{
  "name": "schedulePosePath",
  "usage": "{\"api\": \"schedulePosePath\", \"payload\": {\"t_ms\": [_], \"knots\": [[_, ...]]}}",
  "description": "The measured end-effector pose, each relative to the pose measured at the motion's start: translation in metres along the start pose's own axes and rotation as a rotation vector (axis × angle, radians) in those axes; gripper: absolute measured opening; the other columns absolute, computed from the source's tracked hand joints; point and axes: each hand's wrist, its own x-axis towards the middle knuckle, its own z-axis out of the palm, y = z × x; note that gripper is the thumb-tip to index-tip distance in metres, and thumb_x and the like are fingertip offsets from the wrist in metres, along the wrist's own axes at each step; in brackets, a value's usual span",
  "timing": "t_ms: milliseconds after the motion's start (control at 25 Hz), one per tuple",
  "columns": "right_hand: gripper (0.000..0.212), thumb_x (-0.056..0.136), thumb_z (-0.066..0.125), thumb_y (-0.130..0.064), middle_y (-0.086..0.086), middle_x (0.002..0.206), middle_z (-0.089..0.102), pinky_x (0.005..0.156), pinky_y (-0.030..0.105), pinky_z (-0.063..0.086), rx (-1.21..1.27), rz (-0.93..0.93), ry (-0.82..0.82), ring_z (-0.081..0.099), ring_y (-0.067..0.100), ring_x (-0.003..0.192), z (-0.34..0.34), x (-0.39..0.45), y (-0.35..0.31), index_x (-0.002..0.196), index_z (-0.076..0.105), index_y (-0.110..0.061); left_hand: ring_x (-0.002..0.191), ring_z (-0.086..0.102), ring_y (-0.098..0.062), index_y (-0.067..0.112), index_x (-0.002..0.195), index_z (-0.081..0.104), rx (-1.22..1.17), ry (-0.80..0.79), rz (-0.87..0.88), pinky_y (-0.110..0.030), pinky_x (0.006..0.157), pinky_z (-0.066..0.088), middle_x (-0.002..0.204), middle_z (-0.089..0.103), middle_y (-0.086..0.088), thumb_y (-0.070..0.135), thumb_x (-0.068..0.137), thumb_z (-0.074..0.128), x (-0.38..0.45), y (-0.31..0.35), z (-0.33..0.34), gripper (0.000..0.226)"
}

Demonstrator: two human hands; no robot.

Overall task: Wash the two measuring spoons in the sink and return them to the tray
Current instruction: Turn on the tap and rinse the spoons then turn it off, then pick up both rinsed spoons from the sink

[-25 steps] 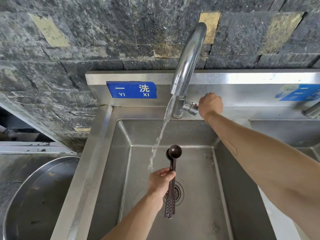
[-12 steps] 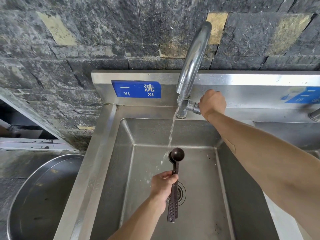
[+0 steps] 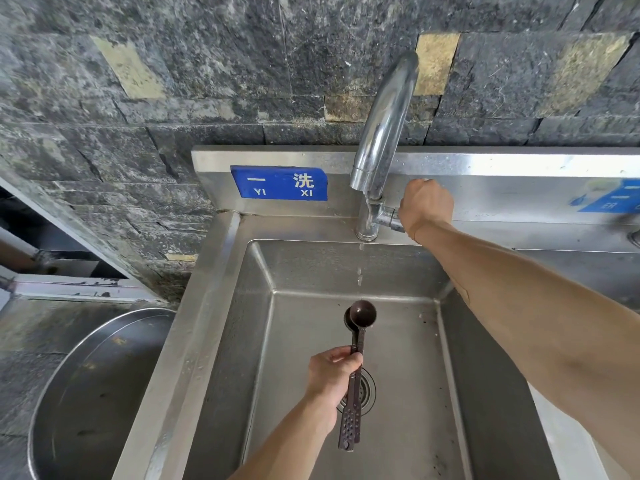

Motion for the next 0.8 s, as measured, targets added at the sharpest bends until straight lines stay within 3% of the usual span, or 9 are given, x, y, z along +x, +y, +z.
{"api": "schedulePosePath", "payload": {"t_ms": [240,320,440,560,680,800], "knots": [[0.024,0.089,0.057,0.003,0.015,0.1,0.07,0.065,0.031,0.05,0.0,-0.001,-0.052,0.067,0.029,0.088,-0.003,0.0,0.002,0.112,0.064,0.0,0.07,0.061,-0.015,0.007,0.098,0.075,0.001,0.006,0.009,-0.023,0.064,0.044,0.086,0.071,-0.007,0.009,0.081,0.075,-0.006,-0.001,0.002,0.017],[0.021,0.097,0.05,-0.006,0.016,0.104,0.069,0.063,0.03,0.048,0.15,0.06,-0.058,0.064,0.027,0.084,-0.004,-0.002,0.007,0.114,0.061,0.001,0.067,0.06,-0.014,0.007,0.096,0.075,-0.001,0.011,0.013,-0.022,0.061,0.043,0.085,0.071,-0.007,0.008,0.081,0.075,-0.01,-0.001,0.004,0.016],[0.034,0.103,0.039,-0.032,0.012,0.099,0.067,0.057,0.029,0.047,0.52,0.219,-0.109,0.06,0.023,0.074,-0.002,-0.034,0.016,0.119,0.052,-0.005,0.062,0.057,-0.013,0.008,0.094,0.075,0.008,0.009,0.025,-0.022,0.056,0.042,0.081,0.069,-0.006,0.008,0.082,0.073,-0.02,-0.001,0.011,0.013],[0.04,0.1,0.035,-0.035,0.015,0.113,0.067,0.084,0.039,0.048,0.721,0.403,-0.294,0.063,0.034,0.097,0.019,-0.115,0.025,0.12,0.058,-0.008,0.067,0.058,-0.021,0.008,0.087,0.074,0.003,0.023,0.065,-0.035,0.072,0.053,0.077,0.067,-0.009,0.003,0.082,0.072,-0.034,0.003,0.022,0.008],[0.037,0.097,0.039,-0.027,0.018,0.107,0.07,0.078,0.035,0.048,0.964,0.692,-0.56,0.065,0.028,0.09,0.031,-0.201,0.041,0.11,0.067,-0.008,0.064,0.057,-0.021,0.012,0.081,0.074,0.059,0.058,0.141,-0.033,0.069,0.049,0.068,0.065,-0.007,0.003,0.083,0.069,-0.046,0.008,0.034,0.011],[0.026,0.1,0.047,-0.025,0.012,0.106,0.071,0.07,0.029,0.056,1.235,0.665,-0.852,0.07,0.017,0.087,0.016,-0.248,0.057,0.117,0.065,-0.016,0.06,0.06,-0.023,0.023,0.066,0.074,0.192,0.064,0.233,-0.032,0.065,0.05,0.062,0.068,-0.003,0.006,0.085,0.065,-0.06,0.012,0.048,0.027]]}}
